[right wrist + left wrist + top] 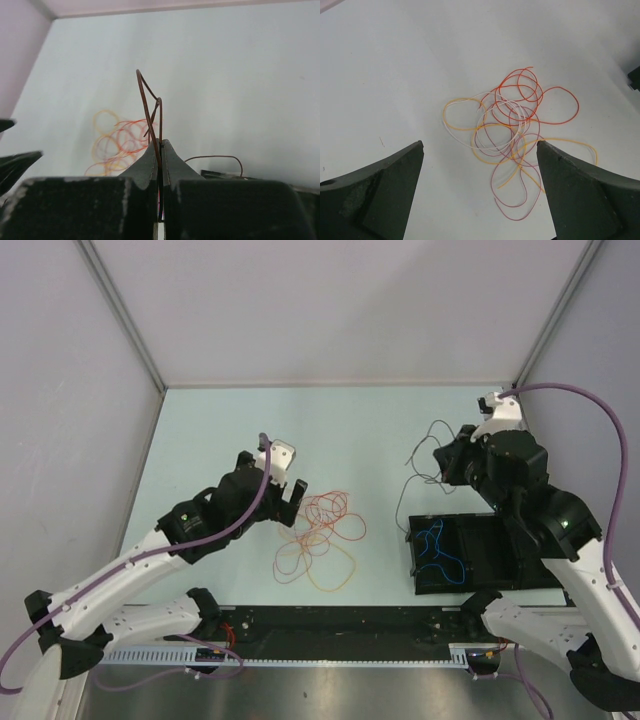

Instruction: Untangle the cables

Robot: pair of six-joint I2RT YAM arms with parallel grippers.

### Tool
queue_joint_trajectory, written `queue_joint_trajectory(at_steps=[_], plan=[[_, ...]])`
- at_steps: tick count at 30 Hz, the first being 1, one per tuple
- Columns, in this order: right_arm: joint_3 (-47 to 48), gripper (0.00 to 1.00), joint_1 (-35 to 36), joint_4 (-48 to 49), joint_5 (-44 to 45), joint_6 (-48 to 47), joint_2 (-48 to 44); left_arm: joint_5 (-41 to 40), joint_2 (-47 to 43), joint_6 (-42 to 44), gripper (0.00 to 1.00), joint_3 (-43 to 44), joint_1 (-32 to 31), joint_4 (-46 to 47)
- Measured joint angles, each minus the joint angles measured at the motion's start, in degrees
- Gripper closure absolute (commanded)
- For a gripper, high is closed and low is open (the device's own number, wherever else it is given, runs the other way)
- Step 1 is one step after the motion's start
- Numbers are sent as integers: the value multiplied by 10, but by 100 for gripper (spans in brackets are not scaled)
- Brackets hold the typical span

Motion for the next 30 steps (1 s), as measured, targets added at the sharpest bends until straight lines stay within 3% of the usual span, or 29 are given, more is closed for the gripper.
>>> queue_joint_trajectory(at_steps=[11,18,30], plan=[[1,100,-75,-120,207,53,-42,-2,2,-3,0,-17,5,16],[15,100,-130,-171,265,69,-55,0,3,-2,0,-25,7,19],[-6,100,-139,-242,348,119,-107,12,9,-2,0,-28,8,28]])
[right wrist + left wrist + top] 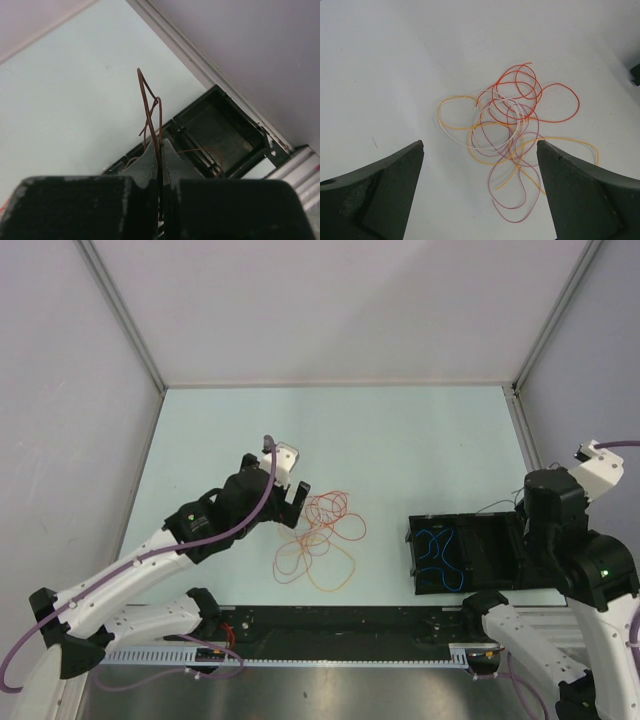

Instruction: Untangle the cables

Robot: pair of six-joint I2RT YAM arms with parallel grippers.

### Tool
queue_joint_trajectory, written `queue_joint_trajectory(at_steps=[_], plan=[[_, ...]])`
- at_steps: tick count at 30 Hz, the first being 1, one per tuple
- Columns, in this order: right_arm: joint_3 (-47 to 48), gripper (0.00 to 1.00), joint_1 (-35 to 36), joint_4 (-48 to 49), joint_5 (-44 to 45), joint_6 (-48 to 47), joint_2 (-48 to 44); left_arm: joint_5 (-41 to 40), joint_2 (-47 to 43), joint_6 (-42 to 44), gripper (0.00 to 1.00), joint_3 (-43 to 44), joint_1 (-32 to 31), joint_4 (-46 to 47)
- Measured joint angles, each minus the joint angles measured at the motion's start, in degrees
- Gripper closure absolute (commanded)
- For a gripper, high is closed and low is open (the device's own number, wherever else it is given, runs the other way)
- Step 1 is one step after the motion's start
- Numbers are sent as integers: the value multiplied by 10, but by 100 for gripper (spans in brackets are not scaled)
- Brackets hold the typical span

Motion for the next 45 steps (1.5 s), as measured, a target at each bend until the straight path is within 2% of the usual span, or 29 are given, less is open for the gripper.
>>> queue_joint_trajectory(at_steps=[9,17,19,24,30,36,45], plan=[[-141,100,-1,-7,27,29,-10,0,0,0,0,-7,0,1],[-163,100,-30,45,0,17,17,-1,0,0,0,-11,0,2],[-170,100,-52,71,-39,15,25,-2,0,1,0,-11,1,2],[-210,100,-174,114,-151,17,56,-5,1,2,0,-12,8,2],[-220,100,-282,115,-198,57,75,1,1,4,0,-21,27,6],[-220,100,-289,79,-228,102,98,12,-1,4,0,-21,64,14],[-262,100,-289,48,-271,143,162,18,-1,4,0,-22,69,14]])
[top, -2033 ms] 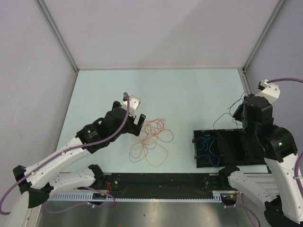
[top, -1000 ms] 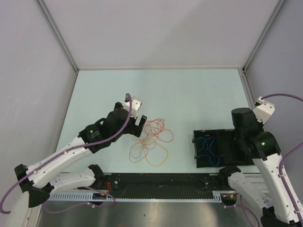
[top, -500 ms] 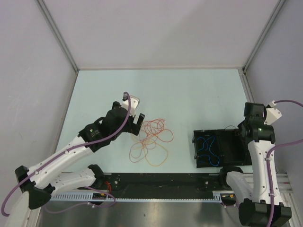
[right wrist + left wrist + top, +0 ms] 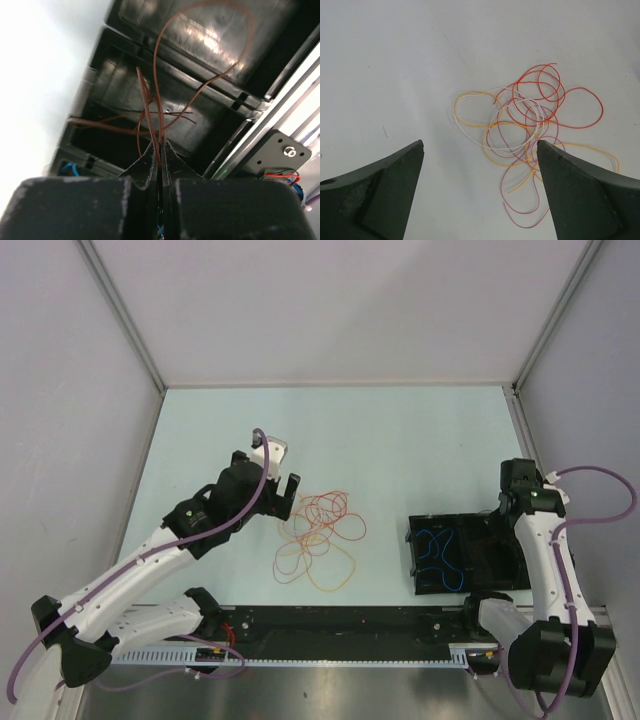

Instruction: Untangle the cables

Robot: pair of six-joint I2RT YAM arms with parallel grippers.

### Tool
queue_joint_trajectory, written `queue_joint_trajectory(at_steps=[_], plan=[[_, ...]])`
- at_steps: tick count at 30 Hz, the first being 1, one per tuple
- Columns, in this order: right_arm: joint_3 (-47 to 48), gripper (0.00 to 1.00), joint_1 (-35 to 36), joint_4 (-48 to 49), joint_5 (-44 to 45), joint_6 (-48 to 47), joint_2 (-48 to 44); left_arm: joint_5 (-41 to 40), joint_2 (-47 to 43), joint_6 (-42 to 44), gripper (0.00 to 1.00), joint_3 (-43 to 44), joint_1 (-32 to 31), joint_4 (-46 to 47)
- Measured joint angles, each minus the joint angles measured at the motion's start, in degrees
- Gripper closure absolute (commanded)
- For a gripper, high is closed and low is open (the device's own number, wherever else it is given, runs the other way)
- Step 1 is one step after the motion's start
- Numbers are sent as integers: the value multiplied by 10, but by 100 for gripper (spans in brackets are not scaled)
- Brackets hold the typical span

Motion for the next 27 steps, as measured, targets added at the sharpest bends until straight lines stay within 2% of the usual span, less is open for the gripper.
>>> queue_joint_trajectory(at_steps=[10,17,27], plan=[[-46,100,-3,97,-31,-9,39,-2,0,0,0,-6,0,1],[-88,100,-3,198,-78,-17,108,-3,0,0,0,-8,2,1],[-87,100,21,342,-118,-29,167,-2,0,0,0,-8,9,1]])
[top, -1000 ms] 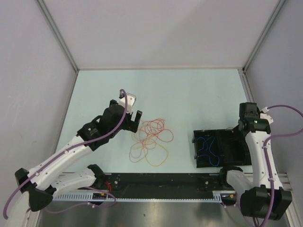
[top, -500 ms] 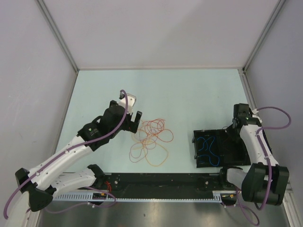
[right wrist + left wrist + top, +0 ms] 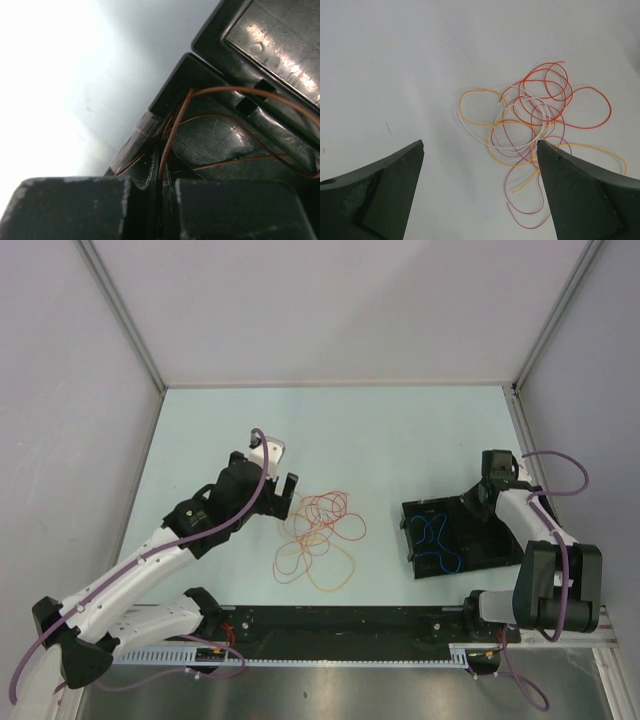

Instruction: Untangle the cables

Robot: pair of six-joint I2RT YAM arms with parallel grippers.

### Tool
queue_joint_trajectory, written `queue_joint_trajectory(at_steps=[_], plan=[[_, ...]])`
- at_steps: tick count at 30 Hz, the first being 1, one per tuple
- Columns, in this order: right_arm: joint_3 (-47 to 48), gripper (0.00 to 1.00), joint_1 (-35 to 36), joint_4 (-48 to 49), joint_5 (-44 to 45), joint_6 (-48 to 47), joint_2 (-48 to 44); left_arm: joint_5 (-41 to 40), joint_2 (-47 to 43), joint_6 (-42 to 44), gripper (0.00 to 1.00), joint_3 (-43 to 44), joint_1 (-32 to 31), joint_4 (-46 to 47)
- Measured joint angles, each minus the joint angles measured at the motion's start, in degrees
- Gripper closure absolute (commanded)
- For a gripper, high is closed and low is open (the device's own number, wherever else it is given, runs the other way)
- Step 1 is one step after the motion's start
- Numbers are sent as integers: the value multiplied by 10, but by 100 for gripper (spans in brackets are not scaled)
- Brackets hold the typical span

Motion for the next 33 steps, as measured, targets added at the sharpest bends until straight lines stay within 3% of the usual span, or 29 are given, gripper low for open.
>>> queue_joint_trajectory(at_steps=[10,19,20,28,33], plan=[[80,100,22,82,6,-2,108,2,0,0,0,0,19,3],[83,100,68,-23,74,12,62,1,0,0,0,-1,20,3],[83,98,70,-32,76,14,57,1,0,0,0,-1,21,4],[83,43,61,-77,43,20,45,1,0,0,0,-1,22,4],[93,38,62,-93,30,9,25,1,0,0,0,-1,22,3]])
